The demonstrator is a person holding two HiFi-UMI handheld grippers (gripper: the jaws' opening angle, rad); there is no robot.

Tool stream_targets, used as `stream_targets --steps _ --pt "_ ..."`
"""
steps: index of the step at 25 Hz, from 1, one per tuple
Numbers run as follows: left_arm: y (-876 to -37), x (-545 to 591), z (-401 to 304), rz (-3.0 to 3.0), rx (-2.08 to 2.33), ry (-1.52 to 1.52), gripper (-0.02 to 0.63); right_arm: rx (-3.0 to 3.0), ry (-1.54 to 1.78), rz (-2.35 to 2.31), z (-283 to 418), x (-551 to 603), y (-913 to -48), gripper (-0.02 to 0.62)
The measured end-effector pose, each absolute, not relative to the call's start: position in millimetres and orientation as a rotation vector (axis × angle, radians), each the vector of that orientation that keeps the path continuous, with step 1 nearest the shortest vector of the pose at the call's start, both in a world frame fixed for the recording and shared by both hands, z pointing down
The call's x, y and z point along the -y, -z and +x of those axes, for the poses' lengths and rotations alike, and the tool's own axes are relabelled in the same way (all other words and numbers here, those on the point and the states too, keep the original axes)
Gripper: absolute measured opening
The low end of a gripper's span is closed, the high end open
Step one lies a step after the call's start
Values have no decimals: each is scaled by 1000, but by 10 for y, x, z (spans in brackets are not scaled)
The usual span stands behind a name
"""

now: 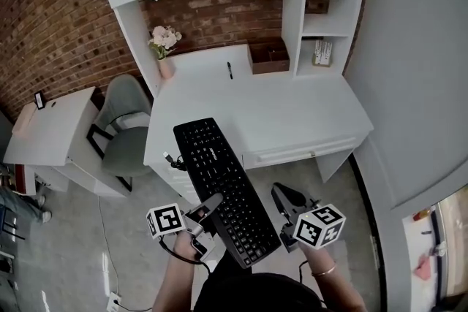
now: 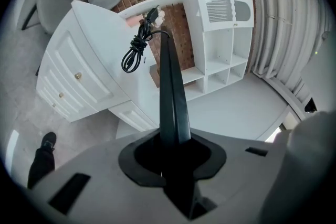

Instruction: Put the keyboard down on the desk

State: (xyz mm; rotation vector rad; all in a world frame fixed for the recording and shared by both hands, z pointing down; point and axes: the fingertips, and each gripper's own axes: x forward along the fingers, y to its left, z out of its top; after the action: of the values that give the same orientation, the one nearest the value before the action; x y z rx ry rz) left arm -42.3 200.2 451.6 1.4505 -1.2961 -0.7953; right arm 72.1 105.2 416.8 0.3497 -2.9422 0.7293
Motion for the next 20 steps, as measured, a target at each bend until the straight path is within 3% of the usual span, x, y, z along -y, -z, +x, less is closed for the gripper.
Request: stream_targets --steps 20 --pt "-4623 -398 -2276 1474 1164 721 81 2853 -770 492 -1108 302 -4299 5"
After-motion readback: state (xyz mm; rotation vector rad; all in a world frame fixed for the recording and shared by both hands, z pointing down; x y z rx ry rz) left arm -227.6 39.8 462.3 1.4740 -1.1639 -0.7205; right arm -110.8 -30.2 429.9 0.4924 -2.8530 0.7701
